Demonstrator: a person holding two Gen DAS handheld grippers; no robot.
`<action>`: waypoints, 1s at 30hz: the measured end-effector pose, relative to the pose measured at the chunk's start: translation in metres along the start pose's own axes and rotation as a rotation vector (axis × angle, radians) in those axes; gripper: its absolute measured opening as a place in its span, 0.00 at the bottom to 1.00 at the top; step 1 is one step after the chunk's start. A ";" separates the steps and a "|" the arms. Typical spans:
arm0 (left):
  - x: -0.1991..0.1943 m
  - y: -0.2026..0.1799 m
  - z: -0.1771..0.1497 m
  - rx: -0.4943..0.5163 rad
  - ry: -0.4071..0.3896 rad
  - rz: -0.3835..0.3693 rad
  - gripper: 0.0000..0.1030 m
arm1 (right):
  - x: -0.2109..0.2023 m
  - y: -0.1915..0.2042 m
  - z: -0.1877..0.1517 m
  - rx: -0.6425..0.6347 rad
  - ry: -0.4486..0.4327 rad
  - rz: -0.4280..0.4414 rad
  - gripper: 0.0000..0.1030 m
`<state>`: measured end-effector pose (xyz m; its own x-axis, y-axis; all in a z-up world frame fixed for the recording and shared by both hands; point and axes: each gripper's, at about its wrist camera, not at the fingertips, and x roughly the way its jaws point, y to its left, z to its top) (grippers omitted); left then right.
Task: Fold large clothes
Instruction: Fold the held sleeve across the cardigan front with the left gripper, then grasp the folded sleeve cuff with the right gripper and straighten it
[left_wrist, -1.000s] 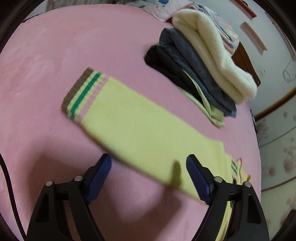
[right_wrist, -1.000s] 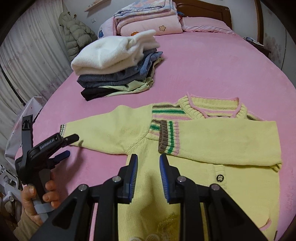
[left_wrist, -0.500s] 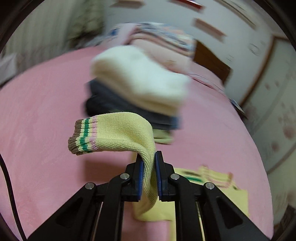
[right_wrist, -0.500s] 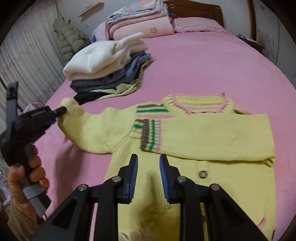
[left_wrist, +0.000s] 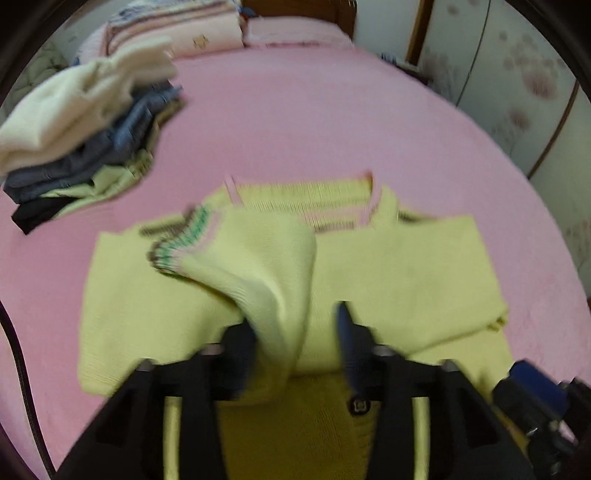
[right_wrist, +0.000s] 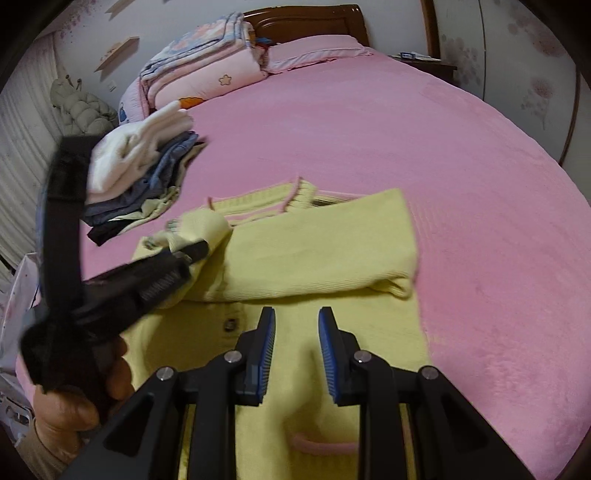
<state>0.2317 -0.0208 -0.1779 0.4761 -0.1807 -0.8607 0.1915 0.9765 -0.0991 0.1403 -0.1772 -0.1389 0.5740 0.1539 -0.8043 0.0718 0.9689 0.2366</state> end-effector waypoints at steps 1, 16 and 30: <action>-0.002 0.000 -0.001 0.002 0.000 -0.006 0.60 | 0.000 -0.003 -0.001 0.003 0.002 0.000 0.23; -0.127 0.098 -0.019 -0.177 -0.239 -0.018 0.88 | -0.008 0.029 0.030 -0.093 -0.042 0.126 0.36; -0.061 0.152 -0.070 -0.278 -0.074 0.008 0.87 | 0.074 0.154 0.050 -0.460 0.066 0.091 0.37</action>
<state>0.1714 0.1474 -0.1756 0.5400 -0.1710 -0.8241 -0.0506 0.9708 -0.2346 0.2344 -0.0264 -0.1343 0.5072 0.2392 -0.8280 -0.3534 0.9340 0.0534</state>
